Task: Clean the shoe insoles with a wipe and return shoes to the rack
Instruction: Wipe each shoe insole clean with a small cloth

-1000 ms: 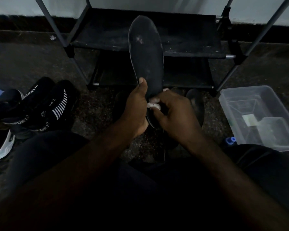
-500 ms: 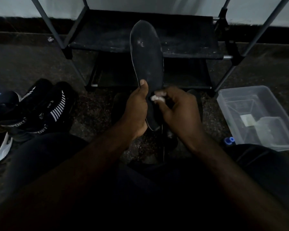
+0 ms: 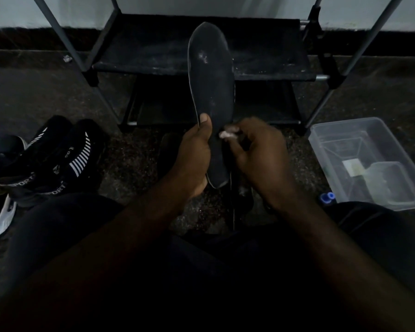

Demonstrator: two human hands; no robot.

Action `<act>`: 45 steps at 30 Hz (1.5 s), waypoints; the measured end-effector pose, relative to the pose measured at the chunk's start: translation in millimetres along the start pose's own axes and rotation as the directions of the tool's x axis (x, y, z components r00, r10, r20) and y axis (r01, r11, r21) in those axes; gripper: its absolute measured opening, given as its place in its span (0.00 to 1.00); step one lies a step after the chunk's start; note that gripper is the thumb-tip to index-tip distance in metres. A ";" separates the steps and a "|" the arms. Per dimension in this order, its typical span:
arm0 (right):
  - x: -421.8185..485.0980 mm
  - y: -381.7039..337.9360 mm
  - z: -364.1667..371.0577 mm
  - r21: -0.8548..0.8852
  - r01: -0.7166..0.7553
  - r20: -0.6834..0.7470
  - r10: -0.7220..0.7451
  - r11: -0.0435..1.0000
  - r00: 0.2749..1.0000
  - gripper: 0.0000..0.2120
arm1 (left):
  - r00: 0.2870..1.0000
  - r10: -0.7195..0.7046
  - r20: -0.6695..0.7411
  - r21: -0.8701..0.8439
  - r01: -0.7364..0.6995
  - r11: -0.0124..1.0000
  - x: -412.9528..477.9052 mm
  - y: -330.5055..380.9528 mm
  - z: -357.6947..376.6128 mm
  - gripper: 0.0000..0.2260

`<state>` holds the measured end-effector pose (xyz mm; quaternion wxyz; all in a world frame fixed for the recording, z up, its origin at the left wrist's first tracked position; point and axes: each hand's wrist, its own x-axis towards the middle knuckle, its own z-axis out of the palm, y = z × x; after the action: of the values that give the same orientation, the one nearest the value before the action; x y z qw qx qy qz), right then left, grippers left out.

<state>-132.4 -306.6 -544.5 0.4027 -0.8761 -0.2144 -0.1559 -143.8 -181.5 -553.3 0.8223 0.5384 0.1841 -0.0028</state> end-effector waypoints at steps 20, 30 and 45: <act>6.5 9.1 -3.7 0.078 0.074 0.097 -0.081 0.994 0.992 0.02 | 0.998 0.064 -0.012 0.117 -0.062 0.991 3.8 0.4 -1.9 0.19; 3.2 6.9 -3.2 0.184 0.050 0.330 -0.110 0.982 0.938 0.04 | 0.999 0.039 -0.038 0.093 -0.036 0.995 1.9 2.3 -3.8 0.20; 0.2 6.1 0.4 0.104 0.070 0.198 -0.089 0.992 0.976 0.07 | 0.999 0.036 -0.002 -0.012 -0.036 0.999 4.9 11.1 -7.0 0.21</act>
<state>-129.1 -309.8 -548.5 0.4139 -0.8577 -0.2963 -0.0717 -139.1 -169.6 -547.5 0.8252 0.5369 0.1751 0.0136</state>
